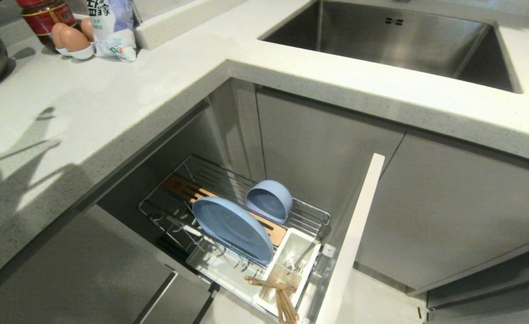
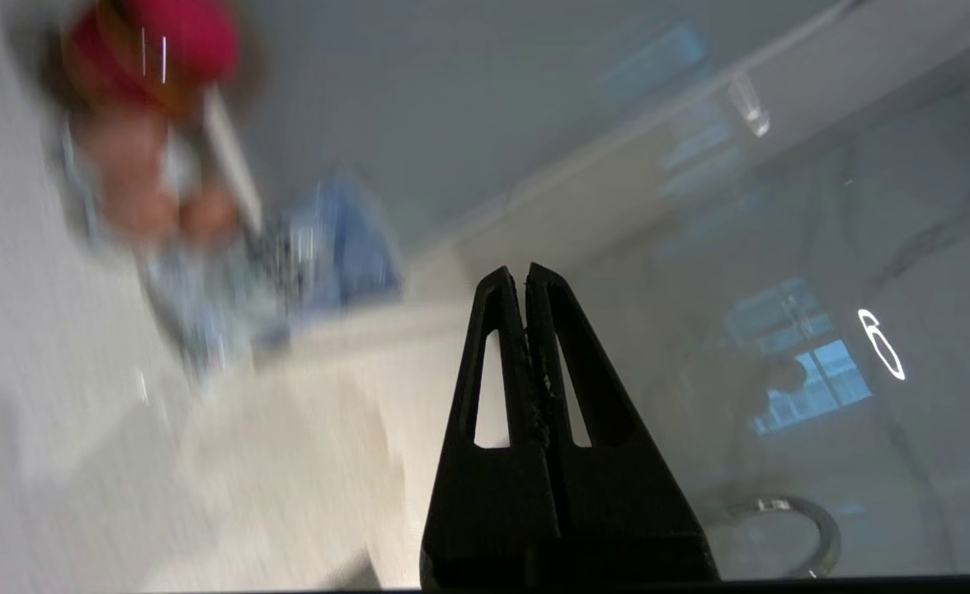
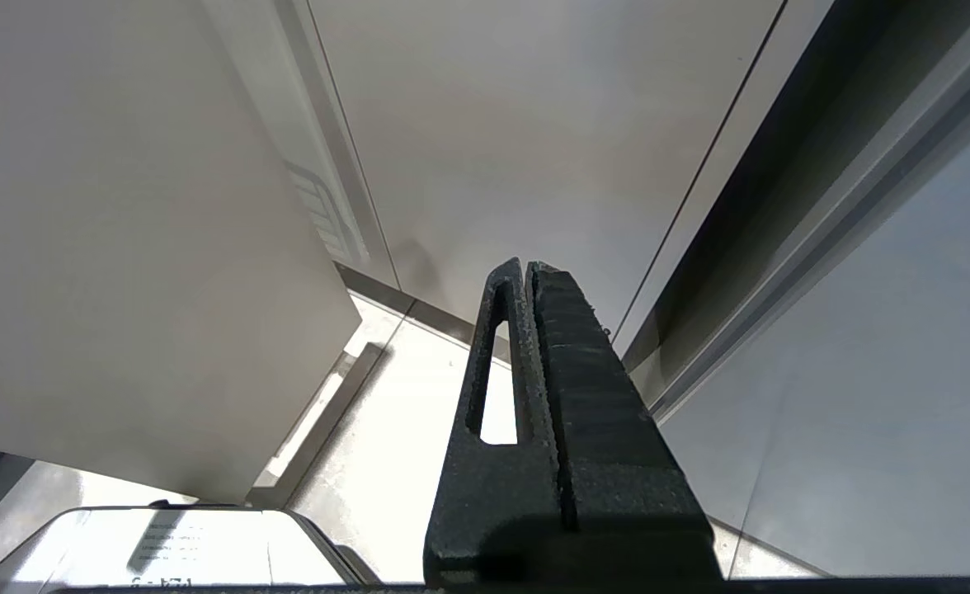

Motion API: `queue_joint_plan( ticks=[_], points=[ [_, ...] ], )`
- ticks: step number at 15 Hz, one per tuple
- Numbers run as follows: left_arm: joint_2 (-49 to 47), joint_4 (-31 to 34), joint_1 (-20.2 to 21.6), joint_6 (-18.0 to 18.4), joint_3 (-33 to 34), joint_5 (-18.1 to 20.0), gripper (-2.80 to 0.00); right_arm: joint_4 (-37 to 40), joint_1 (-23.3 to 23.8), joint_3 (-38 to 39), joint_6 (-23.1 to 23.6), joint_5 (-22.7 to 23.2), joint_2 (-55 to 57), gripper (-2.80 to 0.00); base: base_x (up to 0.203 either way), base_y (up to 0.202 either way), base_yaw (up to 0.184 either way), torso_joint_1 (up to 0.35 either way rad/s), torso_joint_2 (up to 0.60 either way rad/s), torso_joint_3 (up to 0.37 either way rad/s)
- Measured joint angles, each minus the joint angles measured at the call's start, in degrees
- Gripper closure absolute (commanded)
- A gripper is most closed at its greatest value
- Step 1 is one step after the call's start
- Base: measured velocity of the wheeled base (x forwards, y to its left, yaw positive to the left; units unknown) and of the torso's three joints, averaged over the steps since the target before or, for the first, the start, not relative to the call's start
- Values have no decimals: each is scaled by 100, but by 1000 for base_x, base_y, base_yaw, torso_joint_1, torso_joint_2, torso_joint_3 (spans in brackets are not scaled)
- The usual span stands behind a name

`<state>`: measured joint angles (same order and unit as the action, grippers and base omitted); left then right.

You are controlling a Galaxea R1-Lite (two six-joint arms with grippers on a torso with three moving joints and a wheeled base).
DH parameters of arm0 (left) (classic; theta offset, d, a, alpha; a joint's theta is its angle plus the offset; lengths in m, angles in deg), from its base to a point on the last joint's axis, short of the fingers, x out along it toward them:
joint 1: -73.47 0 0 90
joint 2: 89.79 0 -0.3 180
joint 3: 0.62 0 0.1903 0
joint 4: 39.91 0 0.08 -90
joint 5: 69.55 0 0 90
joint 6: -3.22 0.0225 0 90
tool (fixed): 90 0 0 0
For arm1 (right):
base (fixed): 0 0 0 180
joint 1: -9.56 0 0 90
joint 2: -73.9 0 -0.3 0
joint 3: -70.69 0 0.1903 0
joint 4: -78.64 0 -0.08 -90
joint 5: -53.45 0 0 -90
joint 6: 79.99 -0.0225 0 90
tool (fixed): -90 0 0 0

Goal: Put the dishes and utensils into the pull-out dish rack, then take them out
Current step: Take the plate out of the cupboard

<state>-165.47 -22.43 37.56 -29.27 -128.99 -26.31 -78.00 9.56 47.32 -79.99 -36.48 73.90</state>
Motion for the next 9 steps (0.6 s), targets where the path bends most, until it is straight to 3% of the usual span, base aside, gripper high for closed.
queue_joint_plan(
  ticks=[4,6,9],
  points=[
    [738,120,1395,1136,74,1262,0,0,0,0,0,0,0,0,0,0,0,0,0,0],
    [1123,539,2012,1393,169,1813,0,0,0,0,0,0,0,0,0,0,0,0,0,0],
    [1903,1692,2783,1712,332,2771,0,0,0,0,0,0,0,0,0,0,0,0,0,0]
  ],
)
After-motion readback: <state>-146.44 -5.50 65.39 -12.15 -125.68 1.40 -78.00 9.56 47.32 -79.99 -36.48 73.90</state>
